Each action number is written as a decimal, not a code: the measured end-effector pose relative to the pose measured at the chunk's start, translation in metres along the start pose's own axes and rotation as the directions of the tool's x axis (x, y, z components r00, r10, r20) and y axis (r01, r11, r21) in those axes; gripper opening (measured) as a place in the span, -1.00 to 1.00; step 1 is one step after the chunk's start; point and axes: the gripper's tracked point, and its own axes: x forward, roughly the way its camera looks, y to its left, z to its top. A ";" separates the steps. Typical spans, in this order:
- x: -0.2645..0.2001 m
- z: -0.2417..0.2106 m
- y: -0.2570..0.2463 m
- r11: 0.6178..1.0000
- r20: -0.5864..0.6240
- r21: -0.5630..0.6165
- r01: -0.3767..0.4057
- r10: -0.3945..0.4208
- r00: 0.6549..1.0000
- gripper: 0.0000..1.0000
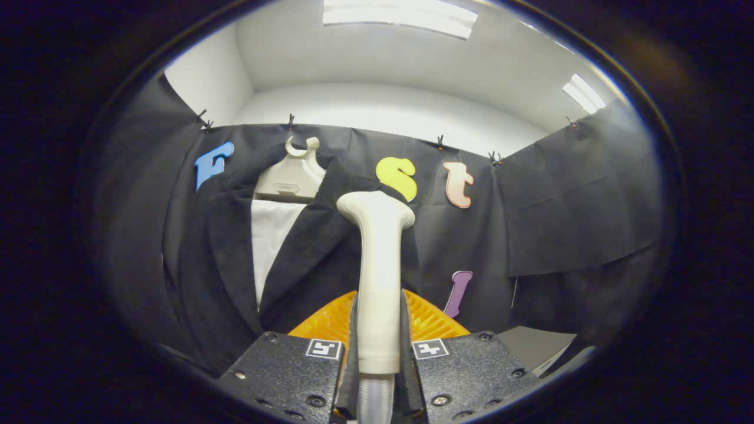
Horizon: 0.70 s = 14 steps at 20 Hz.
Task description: Iron the clothes twice with a garment steamer, once on the left side and once on the right side.
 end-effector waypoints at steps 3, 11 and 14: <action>-0.015 -0.011 -0.003 1.000 -0.027 -0.010 -0.001 0.000 1.000 -0.39; -0.060 -0.056 0.008 0.997 -0.107 -0.049 -0.057 0.052 0.993 -0.39; -0.073 -0.077 0.011 0.996 -0.144 -0.055 -0.072 0.063 0.988 -0.39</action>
